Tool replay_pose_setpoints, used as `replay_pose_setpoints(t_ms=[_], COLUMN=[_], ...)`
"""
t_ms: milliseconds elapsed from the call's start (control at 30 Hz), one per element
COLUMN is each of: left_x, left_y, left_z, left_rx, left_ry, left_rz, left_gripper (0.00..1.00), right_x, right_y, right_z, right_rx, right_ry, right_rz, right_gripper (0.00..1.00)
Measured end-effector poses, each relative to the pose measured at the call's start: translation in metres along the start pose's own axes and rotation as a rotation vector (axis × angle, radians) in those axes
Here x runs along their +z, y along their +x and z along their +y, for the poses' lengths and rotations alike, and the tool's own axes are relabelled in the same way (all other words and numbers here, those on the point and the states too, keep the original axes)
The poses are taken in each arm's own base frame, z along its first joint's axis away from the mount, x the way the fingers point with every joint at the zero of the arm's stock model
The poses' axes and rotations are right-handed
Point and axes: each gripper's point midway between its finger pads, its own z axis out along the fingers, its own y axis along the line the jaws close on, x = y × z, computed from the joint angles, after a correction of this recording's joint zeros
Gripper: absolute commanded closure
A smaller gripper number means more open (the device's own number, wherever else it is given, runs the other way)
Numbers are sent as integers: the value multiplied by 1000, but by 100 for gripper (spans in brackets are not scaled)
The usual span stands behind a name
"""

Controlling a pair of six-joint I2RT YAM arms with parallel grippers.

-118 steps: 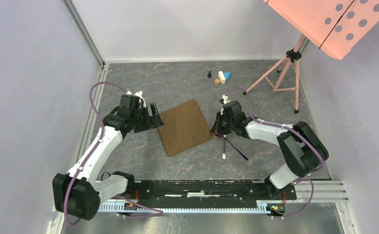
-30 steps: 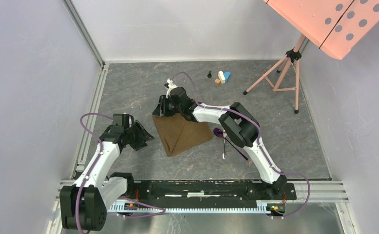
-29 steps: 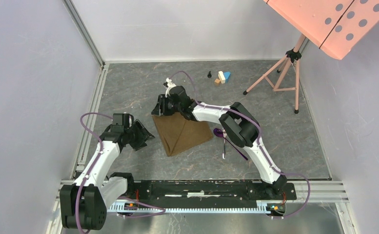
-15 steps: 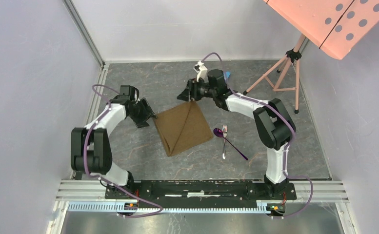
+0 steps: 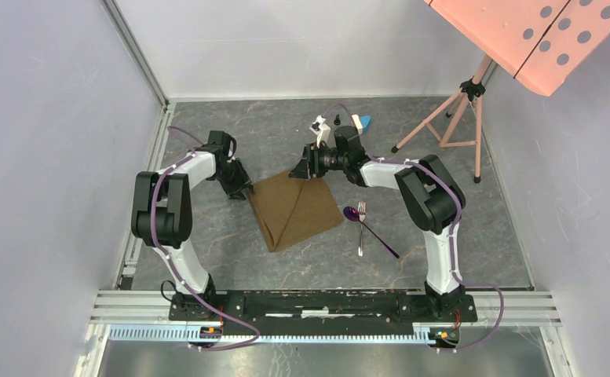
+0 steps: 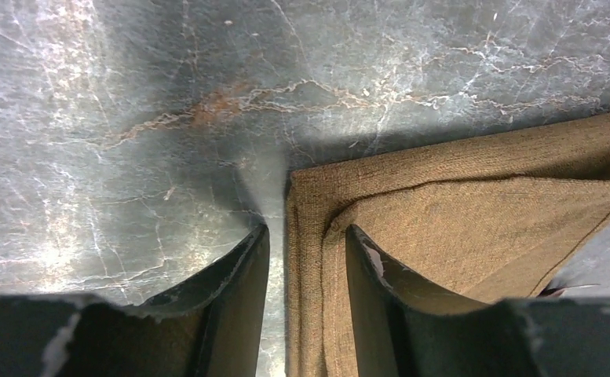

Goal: Fold the napkin into a case and place the utensils inside
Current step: Smooth out the upper triangle-folded napkin at the center of the board.

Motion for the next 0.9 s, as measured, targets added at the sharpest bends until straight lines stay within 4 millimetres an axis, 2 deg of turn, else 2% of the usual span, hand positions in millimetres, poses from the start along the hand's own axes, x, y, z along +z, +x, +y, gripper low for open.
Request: replay_pose_setpoints(t_ms=[133, 267, 367, 733, 900], left_x=[1, 3, 4, 4, 5], left_y=[-4, -5, -6, -6, -6], left_z=[0, -1, -1, 1, 2], left_rx=[1, 2, 3, 14, 14], left_ry=[-6, -8, -9, -15, -19], left_rz=[-6, -5, -4, -5, -2], left_gripper=[57, 63, 67, 69, 73], right_x=[9, 15, 19, 24, 29], right_y=[11, 15, 12, -3, 9], right_z=[-13, -20, -23, -26, -47], right_rx=[20, 27, 24, 3, 20], right_ry=[4, 7, 8, 27, 74], right_rz=[25, 34, 32, -4, 5], right_gripper=[41, 40, 40, 40, 39])
